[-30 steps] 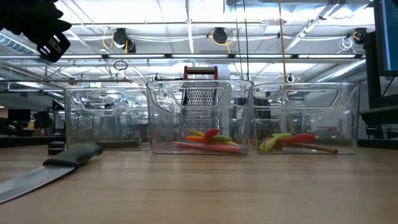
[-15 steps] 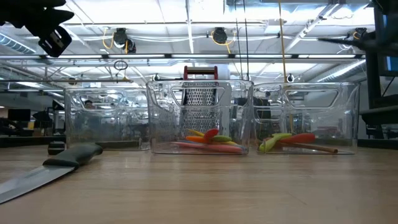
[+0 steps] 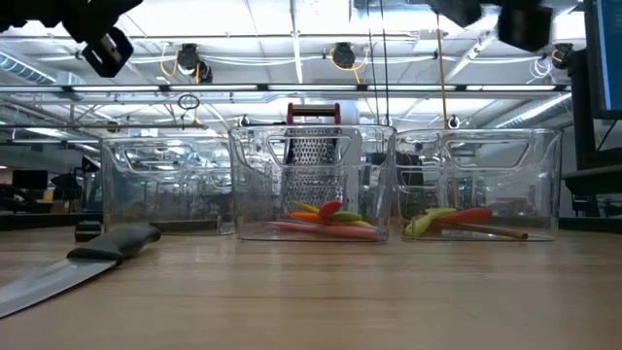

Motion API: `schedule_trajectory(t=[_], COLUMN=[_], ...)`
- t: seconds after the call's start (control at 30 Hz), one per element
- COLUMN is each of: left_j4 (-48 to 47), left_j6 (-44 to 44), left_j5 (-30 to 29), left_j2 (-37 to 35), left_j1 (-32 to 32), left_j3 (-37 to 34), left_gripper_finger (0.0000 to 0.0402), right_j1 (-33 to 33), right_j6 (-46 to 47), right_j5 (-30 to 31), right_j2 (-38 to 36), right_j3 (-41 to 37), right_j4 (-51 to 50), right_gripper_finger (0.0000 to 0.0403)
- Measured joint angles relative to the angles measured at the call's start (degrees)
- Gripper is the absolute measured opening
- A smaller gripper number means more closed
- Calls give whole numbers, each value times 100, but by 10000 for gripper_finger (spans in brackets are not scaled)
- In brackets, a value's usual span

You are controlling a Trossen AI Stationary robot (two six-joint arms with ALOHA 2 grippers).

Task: Pick & Place Kitchen Items
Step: Put the black knife into the left transparent bin

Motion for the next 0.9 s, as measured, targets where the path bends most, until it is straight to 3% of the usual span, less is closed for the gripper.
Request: schedule_trajectory(t=[0.17,0.43,0.63,0.9], left_j4=[832,1912,2449,2910], left_j6=[133,379,383,349], left_j5=[3,-16,-13,-37], left_j2=[576,1338,1743,2074], left_j1=[0,11,11,11], left_j3=[-2,-4,-4,-2], left_gripper_finger=[160,230,245,246], right_j1=[-634,-1390,-1837,-2235], right_j6=[-1294,-2486,-2800,-2633], right_j5=[-688,-1723,-2869,-3686], right_j2=[0,315,1063,2067], right_j3=[4,4,9,7], right_j4=[955,2312,4022,5946], right_gripper_finger=[59,59,59,59])
